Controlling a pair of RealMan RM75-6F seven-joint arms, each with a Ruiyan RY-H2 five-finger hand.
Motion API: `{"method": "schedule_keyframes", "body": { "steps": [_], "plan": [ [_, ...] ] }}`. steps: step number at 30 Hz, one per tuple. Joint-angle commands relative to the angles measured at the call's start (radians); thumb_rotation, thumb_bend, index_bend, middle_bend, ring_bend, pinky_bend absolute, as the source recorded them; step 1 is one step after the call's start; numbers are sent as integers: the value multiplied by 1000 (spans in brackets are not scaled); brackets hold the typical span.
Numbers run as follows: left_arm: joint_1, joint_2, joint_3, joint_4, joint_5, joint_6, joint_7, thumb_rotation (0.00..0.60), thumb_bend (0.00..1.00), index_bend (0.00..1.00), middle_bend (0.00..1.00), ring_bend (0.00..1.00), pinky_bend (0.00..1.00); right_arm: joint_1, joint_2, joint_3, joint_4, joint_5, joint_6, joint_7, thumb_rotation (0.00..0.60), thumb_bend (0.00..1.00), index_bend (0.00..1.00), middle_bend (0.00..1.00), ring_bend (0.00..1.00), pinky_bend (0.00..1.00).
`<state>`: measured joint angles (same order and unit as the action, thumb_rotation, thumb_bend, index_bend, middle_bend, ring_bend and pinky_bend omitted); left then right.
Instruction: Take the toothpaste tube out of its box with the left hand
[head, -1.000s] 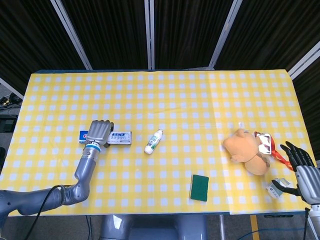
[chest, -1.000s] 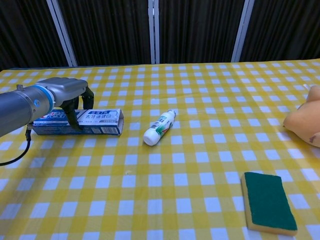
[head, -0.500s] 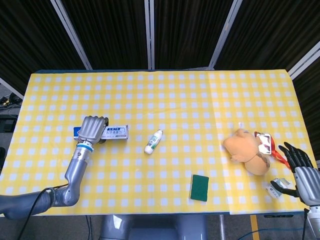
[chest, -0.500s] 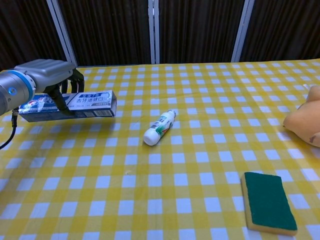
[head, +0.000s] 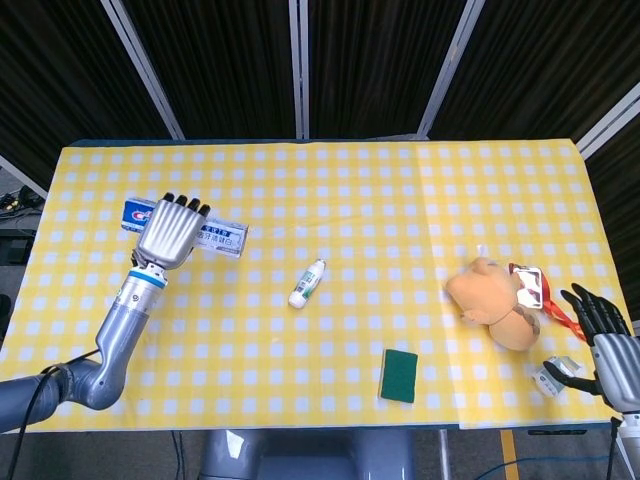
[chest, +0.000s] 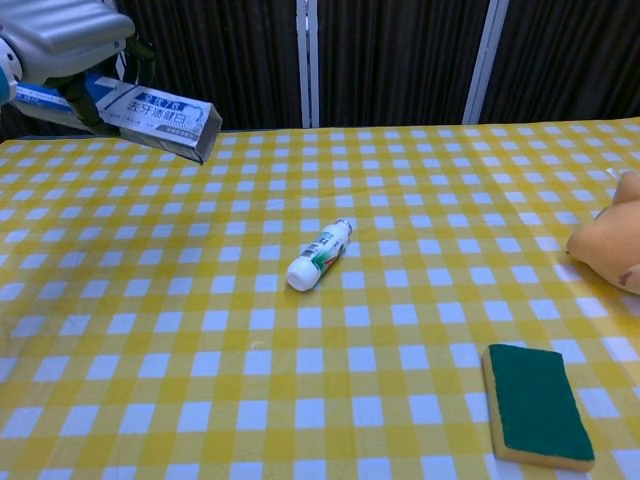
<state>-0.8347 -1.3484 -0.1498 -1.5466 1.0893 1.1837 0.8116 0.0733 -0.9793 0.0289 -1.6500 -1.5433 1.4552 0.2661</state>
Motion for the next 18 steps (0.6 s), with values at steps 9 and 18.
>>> {"method": "schedule_keyframes", "body": {
  "steps": [9, 18],
  "plan": [
    [-72, 245, 103, 11, 406, 31, 312, 600, 329, 626, 442, 448, 469, -4, 4, -1, -4, -8, 11, 5, 600, 83, 23, 0, 0, 0],
    [-76, 351, 104, -51, 503, -19, 414, 600, 328, 626, 443, 448, 469, -7, 5, -2, -7, -17, 20, 4, 600, 83, 23, 0, 0, 0]
  ]
}}
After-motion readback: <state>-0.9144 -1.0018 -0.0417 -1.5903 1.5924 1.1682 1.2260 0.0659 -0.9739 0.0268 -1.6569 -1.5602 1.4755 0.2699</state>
